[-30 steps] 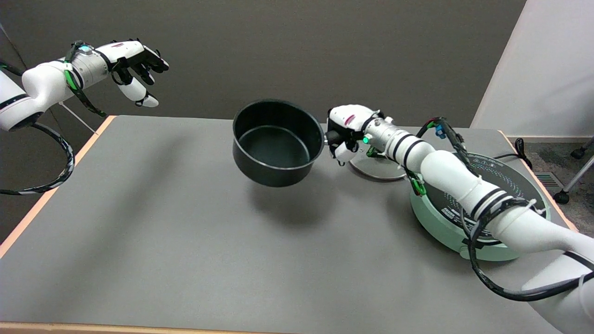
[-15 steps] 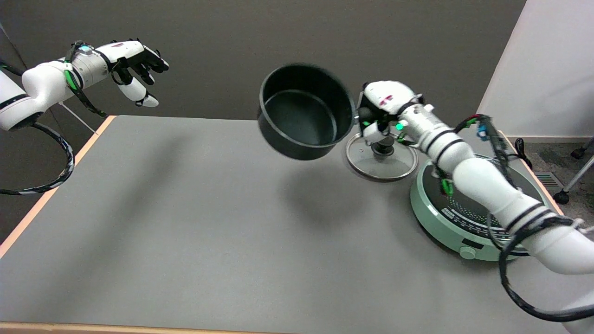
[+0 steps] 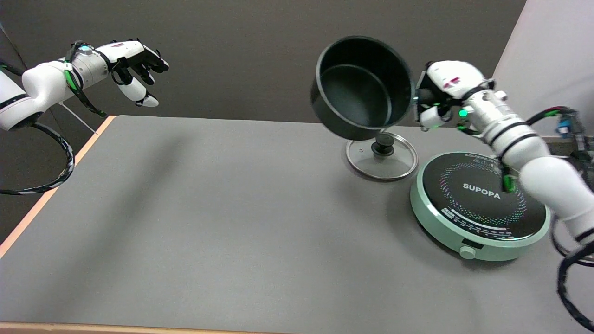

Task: Pick up the pot.

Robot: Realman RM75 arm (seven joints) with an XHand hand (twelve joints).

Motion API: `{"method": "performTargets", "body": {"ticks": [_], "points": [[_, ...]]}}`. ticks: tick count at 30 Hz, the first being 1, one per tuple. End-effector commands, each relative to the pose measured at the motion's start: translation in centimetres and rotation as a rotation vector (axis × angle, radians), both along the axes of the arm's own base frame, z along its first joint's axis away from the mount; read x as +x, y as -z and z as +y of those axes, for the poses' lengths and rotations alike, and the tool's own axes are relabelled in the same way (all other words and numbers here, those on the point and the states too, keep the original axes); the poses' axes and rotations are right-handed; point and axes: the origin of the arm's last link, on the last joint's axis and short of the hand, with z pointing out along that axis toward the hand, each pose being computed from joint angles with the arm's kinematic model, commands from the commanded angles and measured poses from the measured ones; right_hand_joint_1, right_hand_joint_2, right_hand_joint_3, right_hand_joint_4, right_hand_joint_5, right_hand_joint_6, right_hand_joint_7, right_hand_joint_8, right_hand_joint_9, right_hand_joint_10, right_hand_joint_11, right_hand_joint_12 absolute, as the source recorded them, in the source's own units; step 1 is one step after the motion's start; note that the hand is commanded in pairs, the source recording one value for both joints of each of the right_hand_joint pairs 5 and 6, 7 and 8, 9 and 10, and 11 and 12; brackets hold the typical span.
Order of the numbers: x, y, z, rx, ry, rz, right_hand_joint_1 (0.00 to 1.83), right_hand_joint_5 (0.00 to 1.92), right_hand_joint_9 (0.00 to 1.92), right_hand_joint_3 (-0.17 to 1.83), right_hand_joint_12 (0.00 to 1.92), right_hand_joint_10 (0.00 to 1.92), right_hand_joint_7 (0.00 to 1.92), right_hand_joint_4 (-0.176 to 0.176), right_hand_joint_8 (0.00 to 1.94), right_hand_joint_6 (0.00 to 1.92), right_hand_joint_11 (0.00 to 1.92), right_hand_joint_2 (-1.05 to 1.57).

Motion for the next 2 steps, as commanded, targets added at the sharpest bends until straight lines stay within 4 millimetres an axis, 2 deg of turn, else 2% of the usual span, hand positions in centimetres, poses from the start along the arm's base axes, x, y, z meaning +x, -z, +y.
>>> {"method": "performTargets", "body": {"ticks": [1, 2], "points": [[4.99, -8.15, 7.84, -0.075, 0.096, -0.017, 1.28, 1.88, 1.88, 1.39, 1.88, 1.88, 1.88, -0.055, 1.88, 1.88, 1.88, 0.49], [5.17, -8.73, 8.53, -0.084, 0.102, -0.032, 1.28, 1.88, 1.88, 1.39, 1.88, 1.88, 1.88, -0.056, 1.88, 1.88, 1.88, 0.48]]}}
